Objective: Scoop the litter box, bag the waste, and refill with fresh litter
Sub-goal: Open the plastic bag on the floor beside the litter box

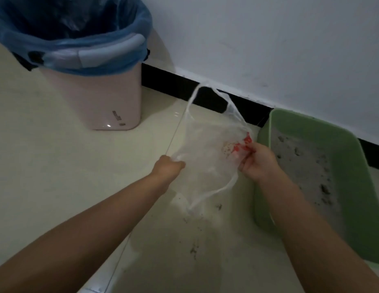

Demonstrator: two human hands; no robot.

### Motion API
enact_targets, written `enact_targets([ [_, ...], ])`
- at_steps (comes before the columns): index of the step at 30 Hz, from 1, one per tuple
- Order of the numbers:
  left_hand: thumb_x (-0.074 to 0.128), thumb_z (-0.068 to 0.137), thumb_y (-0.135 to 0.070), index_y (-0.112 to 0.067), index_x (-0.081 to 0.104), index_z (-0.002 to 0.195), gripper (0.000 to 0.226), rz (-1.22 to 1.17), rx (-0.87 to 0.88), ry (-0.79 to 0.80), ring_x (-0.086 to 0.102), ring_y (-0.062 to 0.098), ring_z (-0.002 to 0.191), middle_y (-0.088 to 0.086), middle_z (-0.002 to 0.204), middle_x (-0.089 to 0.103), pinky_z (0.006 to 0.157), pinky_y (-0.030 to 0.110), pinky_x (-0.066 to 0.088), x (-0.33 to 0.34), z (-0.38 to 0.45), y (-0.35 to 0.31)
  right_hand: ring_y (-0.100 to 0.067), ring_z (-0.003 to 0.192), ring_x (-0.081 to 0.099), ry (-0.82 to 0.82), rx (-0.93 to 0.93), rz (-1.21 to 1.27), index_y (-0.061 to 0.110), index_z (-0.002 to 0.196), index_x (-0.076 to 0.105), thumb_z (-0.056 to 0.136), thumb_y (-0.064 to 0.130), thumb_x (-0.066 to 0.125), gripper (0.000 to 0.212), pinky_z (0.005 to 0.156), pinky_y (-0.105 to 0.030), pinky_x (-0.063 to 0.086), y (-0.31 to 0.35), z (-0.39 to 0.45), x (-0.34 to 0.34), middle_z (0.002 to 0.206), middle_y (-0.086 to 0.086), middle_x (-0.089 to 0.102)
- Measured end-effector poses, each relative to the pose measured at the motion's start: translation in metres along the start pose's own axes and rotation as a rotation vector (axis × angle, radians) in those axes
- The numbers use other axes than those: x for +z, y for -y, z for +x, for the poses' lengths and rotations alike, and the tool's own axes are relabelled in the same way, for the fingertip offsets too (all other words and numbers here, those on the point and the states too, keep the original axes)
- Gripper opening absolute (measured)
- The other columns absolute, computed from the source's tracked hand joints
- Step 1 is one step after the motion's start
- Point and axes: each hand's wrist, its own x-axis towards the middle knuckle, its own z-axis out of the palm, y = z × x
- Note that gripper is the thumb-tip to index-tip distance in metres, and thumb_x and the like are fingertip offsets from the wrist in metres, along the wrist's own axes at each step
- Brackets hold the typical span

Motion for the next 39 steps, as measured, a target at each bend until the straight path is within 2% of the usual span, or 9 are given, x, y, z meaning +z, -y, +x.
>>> enact_targets([
  [3, 0.045, 0.094, -0.002, -0.009, 0.048, 0.074, 0.021, -0.175, -0.061, 0.067, 0.053, 0.003, 0.030, 0.006, 0.069, 0.056, 0.039, 0.014, 0.041, -0.001, 0.003, 0.002, -0.016, 0.041, 0.061, -0.109, -0.001, -0.246, 0.004, 0.079, 0.054, 0.098, 0.015, 0.034, 0.030, 0.039, -0.020, 0.047, -0.007, -0.005, -0.005, 0.047, -0.007, 0.061],
  [8, 0.050, 0.085, 0.005, -0.010, 0.039, 0.059, 0.032, -0.121, 0.005, 0.088, 0.033, 0.013, 0.025, 0.009, 0.052, 0.037, 0.035, 0.006, 0.021, -0.009, 0.007, -0.019, -0.028, 0.083, 0.060, -0.182, -0.411, -1.996, 0.005, 0.078, 0.062, 0.093, 0.044, 0.046, 0.044, 0.071, -0.032, 0.047, -0.015, -0.018, -0.019, 0.079, -0.010, 0.062],
  [13, 0.055, 0.083, 0.003, -0.006, 0.047, 0.068, 0.019, 0.022, 0.089, 0.164, 0.027, 0.015, 0.044, 0.008, 0.054, 0.035, 0.037, 0.007, 0.017, -0.010, 0.002, -0.031, -0.034, 0.087, 0.064, 0.100, -1.303, -1.654, -0.003, 0.093, 0.066, 0.072, 0.012, 0.068, 0.026, 0.082, -0.030, 0.045, -0.029, -0.024, -0.009, 0.094, -0.020, 0.065],
  [17, 0.061, 0.083, 0.000, -0.011, 0.056, 0.070, 0.018, 0.172, 0.208, 0.340, 0.041, 0.016, 0.051, 0.006, 0.063, 0.049, 0.045, 0.017, 0.029, -0.012, -0.010, -0.035, -0.045, 0.121, 0.047, 0.015, -1.181, -1.670, 0.001, 0.130, 0.048, 0.069, 0.009, 0.075, 0.067, 0.098, -0.047, 0.039, -0.038, -0.006, -0.014, 0.134, -0.028, 0.045],
  [22, 0.063, 0.081, 0.005, -0.017, 0.063, 0.087, 0.023, 0.393, 0.323, 0.520, 0.047, 0.002, 0.045, -0.010, 0.051, 0.052, 0.044, 0.012, 0.034, -0.019, -0.014, -0.026, -0.038, 0.080, 0.065, -0.036, -1.524, -1.669, 0.003, 0.070, 0.073, 0.073, 0.015, 0.050, 0.026, 0.070, -0.038, 0.054, -0.029, 0.009, -0.021, 0.089, -0.018, 0.069],
  [27, 0.054, 0.079, 0.017, -0.017, 0.060, 0.065, 0.037, 0.460, 0.318, 0.492, 0.043, 0.009, 0.054, -0.003, 0.057, 0.050, 0.048, 0.015, 0.035, -0.030, 0.005, -0.009, -0.026, 0.090, 0.061, -0.042, -0.716, -1.372, -0.004, 0.090, 0.067, 0.091, 0.007, 0.050, 0.020, 0.075, -0.020, 0.047, -0.008, -0.004, -0.017, 0.096, -0.014, 0.066],
  [31, 0.034, 0.083, 0.021, -0.009, 0.051, 0.053, 0.046, 0.033, 0.182, 0.359, 0.050, 0.003, 0.033, -0.004, 0.036, 0.052, 0.037, 0.008, 0.038, -0.024, 0.022, 0.012, -0.009, 0.041, 0.063, 0.093, -0.055, -0.539, 0.004, 0.067, 0.047, 0.095, -0.002, 0.039, 0.030, 0.038, -0.014, 0.049, 0.009, 0.001, -0.029, 0.045, -0.003, 0.064],
  [35, 0.017, 0.095, 0.007, -0.006, 0.048, 0.060, 0.048, -0.440, -0.014, 0.608, 0.049, 0.008, 0.033, 0.006, 0.048, 0.051, 0.035, 0.010, 0.039, -0.009, 0.034, 0.034, -0.014, 0.036, 0.063, 0.077, 0.158, -0.307, -0.003, 0.064, 0.058, 0.075, -0.004, 0.045, 0.017, 0.035, -0.023, 0.051, 0.001, 0.002, -0.050, 0.042, -0.010, 0.063],
  [39, 0.051, 0.094, -0.028, 0.004, 0.066, 0.089, 0.036, -0.783, -0.021, 0.971, 0.062, 0.015, 0.062, 0.016, 0.077, 0.066, 0.056, 0.021, 0.047, -0.005, 0.047, 0.049, -0.022, 0.060, 0.062, 0.009, 0.149, -0.332, -0.004, 0.080, 0.053, 0.094, -0.005, 0.027, 0.029, 0.047, -0.026, 0.053, 0.001, 0.009, -0.055, 0.062, -0.013, 0.064],
])
